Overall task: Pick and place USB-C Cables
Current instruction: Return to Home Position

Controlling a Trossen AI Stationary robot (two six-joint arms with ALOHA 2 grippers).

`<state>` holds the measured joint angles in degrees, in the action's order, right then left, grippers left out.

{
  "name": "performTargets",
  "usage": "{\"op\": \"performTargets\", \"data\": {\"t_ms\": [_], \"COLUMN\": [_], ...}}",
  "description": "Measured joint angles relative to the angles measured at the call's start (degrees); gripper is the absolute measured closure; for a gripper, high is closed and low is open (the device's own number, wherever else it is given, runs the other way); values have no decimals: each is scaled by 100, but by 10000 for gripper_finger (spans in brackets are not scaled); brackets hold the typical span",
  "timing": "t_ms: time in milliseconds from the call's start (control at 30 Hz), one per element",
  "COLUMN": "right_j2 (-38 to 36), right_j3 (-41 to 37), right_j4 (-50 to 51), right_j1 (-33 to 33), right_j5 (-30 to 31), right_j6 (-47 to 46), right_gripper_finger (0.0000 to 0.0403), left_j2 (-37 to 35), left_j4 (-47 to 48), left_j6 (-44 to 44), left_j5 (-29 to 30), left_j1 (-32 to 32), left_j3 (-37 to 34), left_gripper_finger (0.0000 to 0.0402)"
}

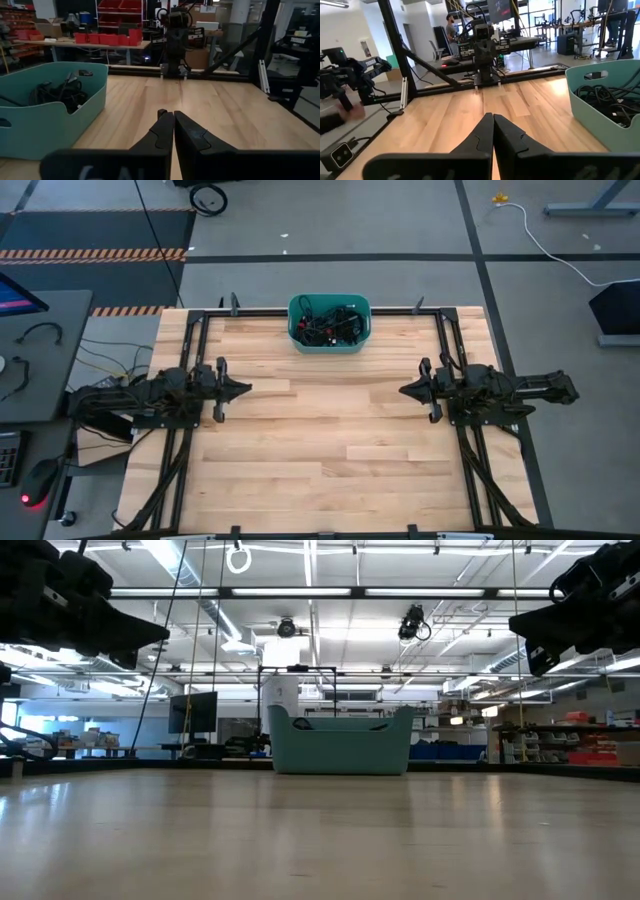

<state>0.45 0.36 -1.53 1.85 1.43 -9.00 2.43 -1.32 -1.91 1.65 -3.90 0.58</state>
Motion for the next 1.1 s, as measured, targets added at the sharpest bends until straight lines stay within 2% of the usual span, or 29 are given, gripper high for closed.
{"op": "performTargets", "data": {"t_ms": [333, 633, 1100], "right_j2": [0, 0, 0], "right_j3": [0, 0, 0], "right_j4": [-6, -7, -7], "right_j1": [0, 0, 0], "right_j5": [0, 0, 0], "right_j6": [1, 12, -1], "right_gripper_finger": [390, 390, 390], "left_j2": [55, 55, 55], "left_j4": [-276, -315, -332], "left_j6": [-39, -39, -38], "left_j5": [21, 20, 21], "left_j1": [-2, -2, -4], "left_j3": [-11, -11, -11], "left_gripper_finger": [389, 375, 378]}}
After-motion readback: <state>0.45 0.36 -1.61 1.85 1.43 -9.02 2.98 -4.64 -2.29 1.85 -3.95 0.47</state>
